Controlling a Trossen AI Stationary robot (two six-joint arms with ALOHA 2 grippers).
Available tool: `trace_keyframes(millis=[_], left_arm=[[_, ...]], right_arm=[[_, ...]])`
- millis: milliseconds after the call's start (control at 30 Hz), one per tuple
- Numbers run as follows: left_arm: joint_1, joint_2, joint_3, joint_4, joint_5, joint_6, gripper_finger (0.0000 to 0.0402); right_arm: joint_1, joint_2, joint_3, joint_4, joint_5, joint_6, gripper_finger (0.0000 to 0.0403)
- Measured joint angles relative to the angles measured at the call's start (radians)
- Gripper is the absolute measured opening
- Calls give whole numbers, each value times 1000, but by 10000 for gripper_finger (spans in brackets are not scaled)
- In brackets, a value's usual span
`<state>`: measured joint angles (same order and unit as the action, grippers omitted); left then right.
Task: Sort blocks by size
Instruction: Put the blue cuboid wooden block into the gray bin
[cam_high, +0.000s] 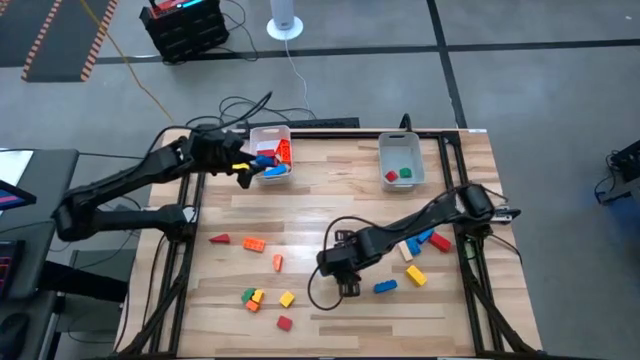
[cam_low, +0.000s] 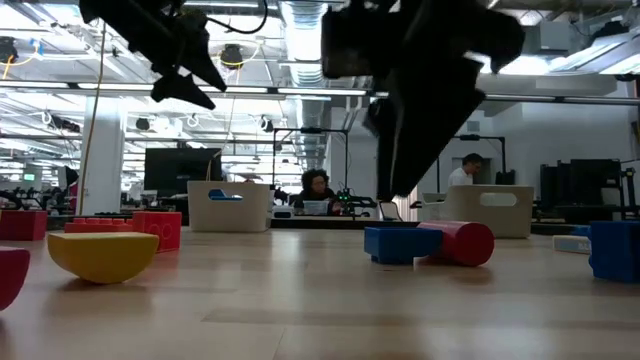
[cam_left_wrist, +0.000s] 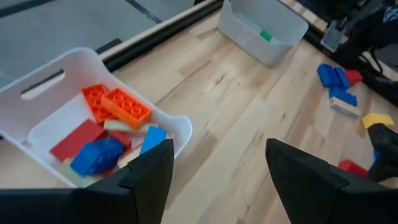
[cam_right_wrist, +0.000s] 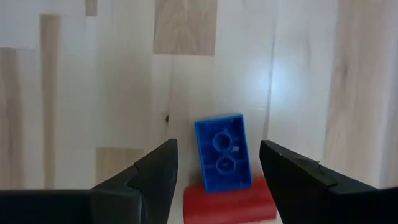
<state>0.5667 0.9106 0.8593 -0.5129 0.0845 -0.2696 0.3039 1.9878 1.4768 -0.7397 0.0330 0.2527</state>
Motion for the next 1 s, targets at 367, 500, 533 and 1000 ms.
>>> trace_keyframes(millis=[367, 500, 533, 1000], left_arm=[[-2, -65, 0, -104, 5, 7, 247], [-2, -76, 0, -104, -3, 11, 247], [-2, -78, 0, -104, -3, 13, 247], [-1, -79, 0, -109, -4, 32, 247]], right_arm=[[-9, 48, 26, -47, 1, -60, 255], [-9, 58, 26, -33, 3, -104, 255], [-11, 62, 26, -38, 3, -104, 255], [-27, 110, 26, -29, -33, -97, 211]])
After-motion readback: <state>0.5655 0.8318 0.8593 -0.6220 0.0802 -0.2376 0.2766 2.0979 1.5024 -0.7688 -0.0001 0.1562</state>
